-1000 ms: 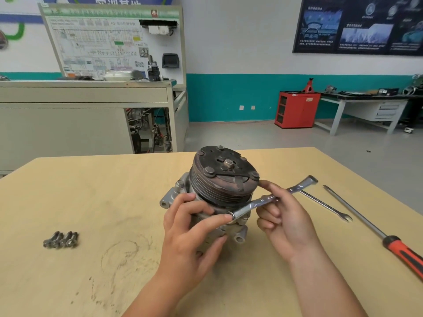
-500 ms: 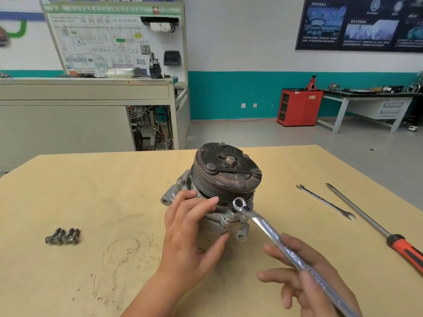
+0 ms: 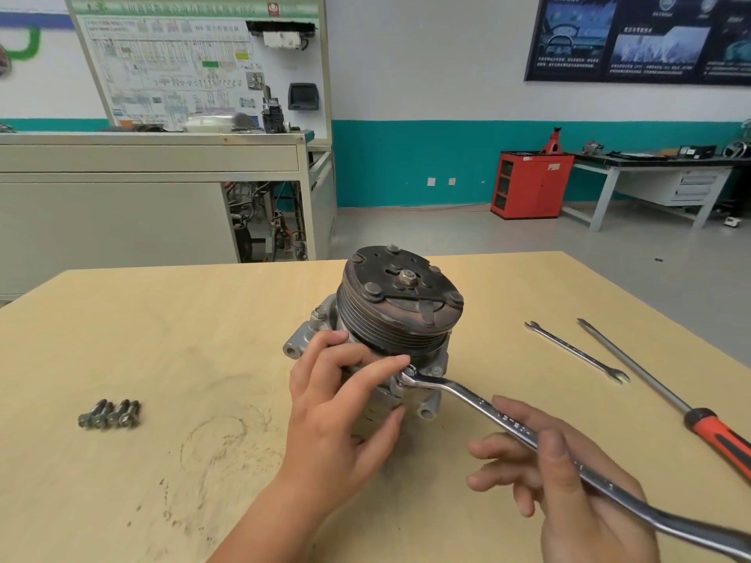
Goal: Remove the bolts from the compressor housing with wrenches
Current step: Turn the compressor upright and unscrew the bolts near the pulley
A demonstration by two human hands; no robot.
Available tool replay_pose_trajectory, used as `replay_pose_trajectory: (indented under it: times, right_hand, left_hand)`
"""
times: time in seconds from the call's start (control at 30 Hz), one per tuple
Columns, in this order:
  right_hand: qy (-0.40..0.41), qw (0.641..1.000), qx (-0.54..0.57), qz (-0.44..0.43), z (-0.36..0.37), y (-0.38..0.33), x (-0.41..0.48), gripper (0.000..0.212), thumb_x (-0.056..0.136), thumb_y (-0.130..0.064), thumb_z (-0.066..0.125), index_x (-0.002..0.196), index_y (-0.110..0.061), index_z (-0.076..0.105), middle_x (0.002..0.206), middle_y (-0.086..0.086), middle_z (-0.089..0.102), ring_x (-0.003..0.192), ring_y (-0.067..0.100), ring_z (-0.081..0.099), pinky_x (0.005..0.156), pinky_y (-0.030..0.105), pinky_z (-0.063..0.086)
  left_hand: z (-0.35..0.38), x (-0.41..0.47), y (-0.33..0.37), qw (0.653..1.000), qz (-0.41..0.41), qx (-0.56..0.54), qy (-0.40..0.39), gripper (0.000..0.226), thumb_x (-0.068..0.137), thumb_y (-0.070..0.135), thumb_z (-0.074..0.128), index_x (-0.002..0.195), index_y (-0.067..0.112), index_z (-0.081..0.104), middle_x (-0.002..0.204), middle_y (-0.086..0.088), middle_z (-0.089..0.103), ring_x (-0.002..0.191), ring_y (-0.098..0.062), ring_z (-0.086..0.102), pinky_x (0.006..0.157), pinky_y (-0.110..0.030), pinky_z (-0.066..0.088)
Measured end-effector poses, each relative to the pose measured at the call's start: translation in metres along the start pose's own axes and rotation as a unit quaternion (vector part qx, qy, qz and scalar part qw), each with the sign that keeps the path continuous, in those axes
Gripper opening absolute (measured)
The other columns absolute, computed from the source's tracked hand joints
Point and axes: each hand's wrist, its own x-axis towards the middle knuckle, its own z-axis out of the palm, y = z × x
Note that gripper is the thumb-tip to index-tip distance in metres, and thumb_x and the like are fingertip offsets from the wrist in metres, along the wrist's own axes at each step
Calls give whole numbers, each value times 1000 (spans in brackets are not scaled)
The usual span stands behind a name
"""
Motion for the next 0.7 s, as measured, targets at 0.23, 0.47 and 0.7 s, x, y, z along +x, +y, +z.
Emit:
replay_pose_trajectory:
  times: [0.23, 0.47, 0.7]
  right_hand:
    - [28, 968, 173, 177, -4, 23, 40, 28, 62, -43, 67, 77, -20, 72, 49, 1, 53, 37, 6, 44, 34, 13, 30]
    - [-31, 933, 236, 269, 17, 30, 98, 14, 87, -17, 52, 77, -20, 62, 39, -9, 32, 31, 3, 28, 34, 14, 26]
    - [-111, 818, 509, 245, -23, 30, 50, 36, 93, -30, 52, 109, 0, 62, 83, 19, 63, 72, 22, 56, 66, 32, 40]
  left_hand:
    - [0, 2, 2, 1000, 0, -15, 1, 32, 77, 27, 63, 108, 30, 56, 104, 7, 48, 112, -31, 44, 107, -33, 28]
    - [2, 0, -2, 1000, 14, -11, 1, 33, 79, 28, 62, 110, 35, 57, 105, 6, 44, 120, -24, 37, 104, -40, 32]
    - [2, -4, -4, 1000, 3, -21, 4, 60, 79, 30, 62, 134, 33, 36, 113, 8, 48, 128, -14, 33, 109, -34, 29]
